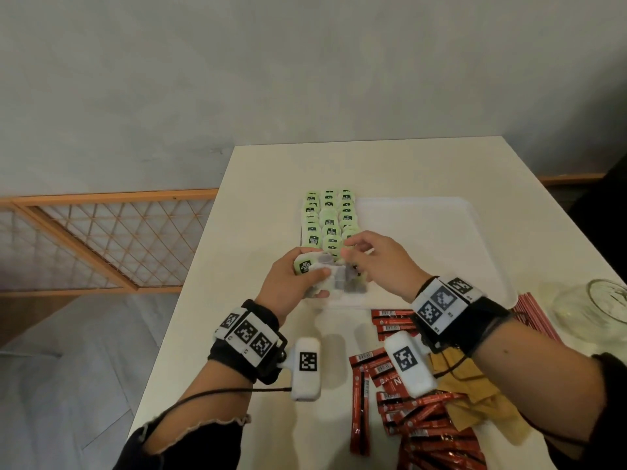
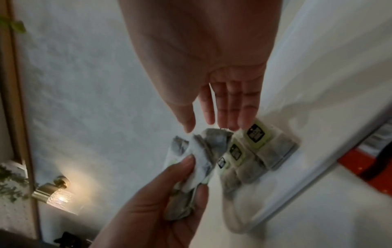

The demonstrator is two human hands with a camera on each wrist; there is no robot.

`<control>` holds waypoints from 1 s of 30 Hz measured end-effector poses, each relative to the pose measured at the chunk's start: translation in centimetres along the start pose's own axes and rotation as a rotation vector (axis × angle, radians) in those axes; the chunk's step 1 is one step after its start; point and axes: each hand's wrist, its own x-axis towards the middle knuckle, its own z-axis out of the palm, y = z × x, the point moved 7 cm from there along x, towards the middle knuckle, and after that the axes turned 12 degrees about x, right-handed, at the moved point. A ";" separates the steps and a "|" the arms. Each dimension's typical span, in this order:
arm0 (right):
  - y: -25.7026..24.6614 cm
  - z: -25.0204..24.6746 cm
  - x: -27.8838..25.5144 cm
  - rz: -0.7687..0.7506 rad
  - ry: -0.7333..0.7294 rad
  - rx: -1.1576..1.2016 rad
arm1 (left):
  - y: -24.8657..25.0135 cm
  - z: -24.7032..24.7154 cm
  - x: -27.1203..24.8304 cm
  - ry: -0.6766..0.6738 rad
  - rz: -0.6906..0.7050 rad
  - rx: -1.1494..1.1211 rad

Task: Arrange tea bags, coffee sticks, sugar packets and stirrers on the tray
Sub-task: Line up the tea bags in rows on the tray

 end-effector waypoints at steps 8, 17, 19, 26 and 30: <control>-1.4 0.6 -1.3 -0.002 -0.124 0.045 | 0.2 0.9 -0.7 -0.040 -0.054 -0.207; -3.1 -1.3 -2.2 -0.259 0.106 -0.156 | -2.2 -0.9 -1.4 0.068 -0.202 -0.035; -3.2 -1.0 -2.5 -0.286 0.103 -0.129 | -2.4 0.0 -1.8 0.016 -0.238 -0.021; -3.4 1.3 -4.3 -0.382 -0.036 -0.227 | -1.5 0.9 -1.5 0.056 -0.240 -0.229; -4.4 1.7 -4.9 -0.453 -0.067 -0.236 | -0.5 0.4 -1.3 0.099 -0.159 -0.157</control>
